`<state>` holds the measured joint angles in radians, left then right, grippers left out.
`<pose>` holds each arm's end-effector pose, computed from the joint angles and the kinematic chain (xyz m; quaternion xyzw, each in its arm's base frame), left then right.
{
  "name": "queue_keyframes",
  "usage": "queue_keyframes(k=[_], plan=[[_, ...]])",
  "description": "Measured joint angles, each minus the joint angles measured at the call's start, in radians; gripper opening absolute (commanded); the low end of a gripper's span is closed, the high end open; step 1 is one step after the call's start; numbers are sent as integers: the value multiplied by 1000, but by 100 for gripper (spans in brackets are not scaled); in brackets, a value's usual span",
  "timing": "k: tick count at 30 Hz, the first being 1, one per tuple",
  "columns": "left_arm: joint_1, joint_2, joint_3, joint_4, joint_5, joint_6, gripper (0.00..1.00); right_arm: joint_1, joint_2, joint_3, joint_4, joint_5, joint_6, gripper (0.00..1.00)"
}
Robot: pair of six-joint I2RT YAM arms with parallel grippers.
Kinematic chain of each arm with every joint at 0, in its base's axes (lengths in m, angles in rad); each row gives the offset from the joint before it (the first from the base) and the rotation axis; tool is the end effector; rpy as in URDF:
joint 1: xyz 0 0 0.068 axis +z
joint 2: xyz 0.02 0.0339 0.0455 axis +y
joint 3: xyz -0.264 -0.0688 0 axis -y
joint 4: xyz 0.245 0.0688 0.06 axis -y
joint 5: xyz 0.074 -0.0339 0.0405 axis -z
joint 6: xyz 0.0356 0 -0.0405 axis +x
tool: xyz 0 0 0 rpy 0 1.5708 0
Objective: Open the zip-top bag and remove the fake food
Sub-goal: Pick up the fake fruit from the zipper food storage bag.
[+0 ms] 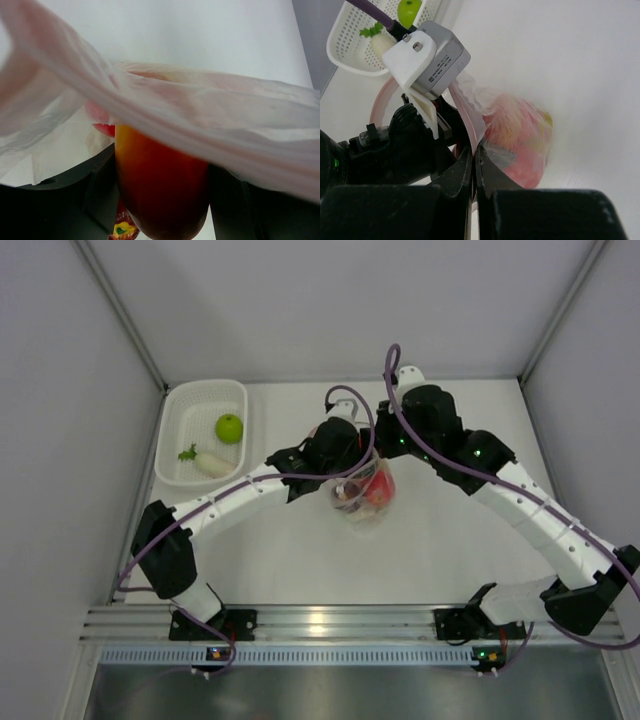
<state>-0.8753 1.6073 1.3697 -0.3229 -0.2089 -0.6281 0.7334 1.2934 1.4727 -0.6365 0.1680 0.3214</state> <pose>0.2453 -0.2824 0.3201 0.0572 0.8699 -0.2620 0.4139 0.2090 0.1803 0.4220 -0.1296 0.8371 0.2035 0.4909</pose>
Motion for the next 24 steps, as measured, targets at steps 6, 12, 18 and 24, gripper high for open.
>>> queue_keyframes(k=[6, 12, 18, 24], plan=[[11, 1, 3, -16, 37, 3, 34, 4, 75, 111, -99, 8, -54, 0], [11, 1, 3, -58, 28, 22, 34, 10, 95, 121, -121, 14, -71, 0], [11, 1, 0, -75, 24, 47, 33, 11, 97, 122, -124, 15, -77, 0], [8, 1, -3, -106, 3, 69, 32, 11, 105, 133, -130, 23, -79, 0]])
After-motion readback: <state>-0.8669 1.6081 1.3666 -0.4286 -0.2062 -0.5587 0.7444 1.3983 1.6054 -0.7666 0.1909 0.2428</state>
